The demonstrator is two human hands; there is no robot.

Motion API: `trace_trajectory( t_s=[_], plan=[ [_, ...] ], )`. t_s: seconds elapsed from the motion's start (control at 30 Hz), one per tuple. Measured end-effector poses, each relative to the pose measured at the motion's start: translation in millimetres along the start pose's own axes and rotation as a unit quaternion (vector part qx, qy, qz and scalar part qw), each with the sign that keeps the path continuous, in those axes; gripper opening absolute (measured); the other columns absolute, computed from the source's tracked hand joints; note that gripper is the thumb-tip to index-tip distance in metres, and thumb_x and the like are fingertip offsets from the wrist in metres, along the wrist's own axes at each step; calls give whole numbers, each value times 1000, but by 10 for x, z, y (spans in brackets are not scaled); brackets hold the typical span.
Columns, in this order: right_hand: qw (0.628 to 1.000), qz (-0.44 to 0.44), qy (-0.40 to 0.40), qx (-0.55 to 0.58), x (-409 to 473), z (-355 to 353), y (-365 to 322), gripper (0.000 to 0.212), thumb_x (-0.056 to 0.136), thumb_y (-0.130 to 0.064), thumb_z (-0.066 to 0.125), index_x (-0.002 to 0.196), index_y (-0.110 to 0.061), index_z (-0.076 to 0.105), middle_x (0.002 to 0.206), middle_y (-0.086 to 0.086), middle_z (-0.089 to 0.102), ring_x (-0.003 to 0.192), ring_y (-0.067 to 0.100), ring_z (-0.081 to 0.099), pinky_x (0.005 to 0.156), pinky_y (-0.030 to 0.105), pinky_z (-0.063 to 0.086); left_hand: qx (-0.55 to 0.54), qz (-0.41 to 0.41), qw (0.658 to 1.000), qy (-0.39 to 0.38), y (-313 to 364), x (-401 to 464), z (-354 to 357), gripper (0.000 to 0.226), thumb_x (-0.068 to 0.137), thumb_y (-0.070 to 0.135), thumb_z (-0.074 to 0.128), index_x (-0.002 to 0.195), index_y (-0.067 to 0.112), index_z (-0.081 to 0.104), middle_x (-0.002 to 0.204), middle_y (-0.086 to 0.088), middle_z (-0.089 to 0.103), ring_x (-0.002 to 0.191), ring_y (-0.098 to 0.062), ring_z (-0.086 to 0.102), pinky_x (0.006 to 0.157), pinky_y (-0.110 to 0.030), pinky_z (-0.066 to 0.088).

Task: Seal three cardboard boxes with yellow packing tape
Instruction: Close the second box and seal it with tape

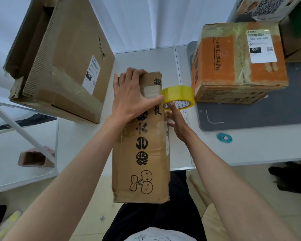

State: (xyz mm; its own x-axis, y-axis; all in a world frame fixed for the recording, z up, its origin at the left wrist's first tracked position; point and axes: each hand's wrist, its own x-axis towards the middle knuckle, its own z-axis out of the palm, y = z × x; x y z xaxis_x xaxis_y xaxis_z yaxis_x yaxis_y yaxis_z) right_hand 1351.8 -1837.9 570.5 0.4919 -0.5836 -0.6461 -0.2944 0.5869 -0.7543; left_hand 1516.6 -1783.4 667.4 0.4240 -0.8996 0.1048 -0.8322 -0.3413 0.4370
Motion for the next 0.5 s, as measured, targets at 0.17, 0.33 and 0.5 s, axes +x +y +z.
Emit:
trace_trajectory(
  t_s=[0.17,0.33,0.5],
  plan=[
    [999,-16,-34,-23,0,-33,-16,86,83,-73,46,156,-31,31,141,-12,49,119,-1,50,88,23,37,-16,0,1000,-1,-27,-21,-33,88,65,80,61,129,20,50,122,2,46,123,-19,45,123,-42,8],
    [998,-26,-36,-38,1,-66,-7,89,75,-74,58,150,-29,41,138,-5,57,124,13,53,92,25,39,-31,-9,999,0,-45,-44,-82,86,64,76,64,128,20,52,121,3,46,120,-18,45,123,-50,16],
    [998,-49,14,-29,-123,-92,-55,75,75,-64,65,140,-29,52,126,-7,66,114,10,63,79,20,46,-59,15,998,2,-133,-64,-109,75,70,66,64,129,21,53,121,4,47,111,-10,39,111,-47,33]
  ],
)
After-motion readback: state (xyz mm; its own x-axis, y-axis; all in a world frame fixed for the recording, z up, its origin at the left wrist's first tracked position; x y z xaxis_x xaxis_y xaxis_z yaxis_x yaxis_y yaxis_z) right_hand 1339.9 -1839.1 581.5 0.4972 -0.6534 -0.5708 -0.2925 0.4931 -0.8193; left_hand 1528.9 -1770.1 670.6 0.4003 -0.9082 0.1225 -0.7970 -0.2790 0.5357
